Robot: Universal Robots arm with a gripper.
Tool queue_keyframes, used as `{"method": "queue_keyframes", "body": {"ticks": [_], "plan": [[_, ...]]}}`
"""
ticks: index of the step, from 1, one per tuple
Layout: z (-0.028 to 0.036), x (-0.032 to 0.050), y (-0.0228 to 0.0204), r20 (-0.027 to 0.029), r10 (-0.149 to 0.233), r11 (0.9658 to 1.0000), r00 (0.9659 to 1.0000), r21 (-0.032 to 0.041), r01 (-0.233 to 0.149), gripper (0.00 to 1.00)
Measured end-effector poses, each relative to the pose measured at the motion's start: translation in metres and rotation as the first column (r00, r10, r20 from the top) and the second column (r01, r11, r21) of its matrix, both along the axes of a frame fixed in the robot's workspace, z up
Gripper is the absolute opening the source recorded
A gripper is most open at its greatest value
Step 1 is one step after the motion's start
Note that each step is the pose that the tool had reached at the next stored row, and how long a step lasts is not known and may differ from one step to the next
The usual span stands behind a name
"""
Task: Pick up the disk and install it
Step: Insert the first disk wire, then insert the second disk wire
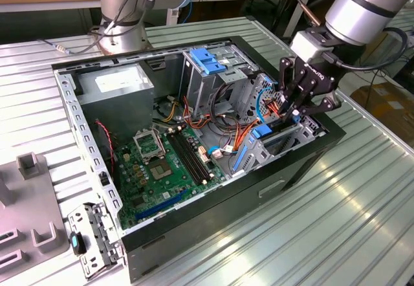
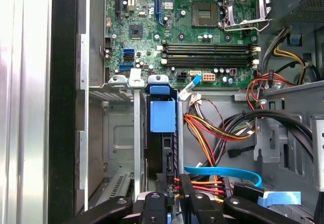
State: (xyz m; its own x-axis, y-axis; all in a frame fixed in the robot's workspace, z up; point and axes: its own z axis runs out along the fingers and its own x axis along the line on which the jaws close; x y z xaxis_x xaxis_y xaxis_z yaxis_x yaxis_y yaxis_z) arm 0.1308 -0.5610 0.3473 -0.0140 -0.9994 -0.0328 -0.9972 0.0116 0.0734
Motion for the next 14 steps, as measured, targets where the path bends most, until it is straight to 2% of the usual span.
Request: {"method": "queue_keyframes", "body": {"ticks": [4,6,14], "plan": [[0.0015,0.0000,0.0000,0.0003,0.000,1.0000,1.0000,0.0003,0.000,0.23],[0.0017,0.0000,0.0000,0.0003,0.000,1.0000,1.0000,0.0000,0.000,0.11],[0.0019,0.0000,0.0000,0.0003,0.000,1.0000,1.0000,0.0000,0.000,0.11]]}}
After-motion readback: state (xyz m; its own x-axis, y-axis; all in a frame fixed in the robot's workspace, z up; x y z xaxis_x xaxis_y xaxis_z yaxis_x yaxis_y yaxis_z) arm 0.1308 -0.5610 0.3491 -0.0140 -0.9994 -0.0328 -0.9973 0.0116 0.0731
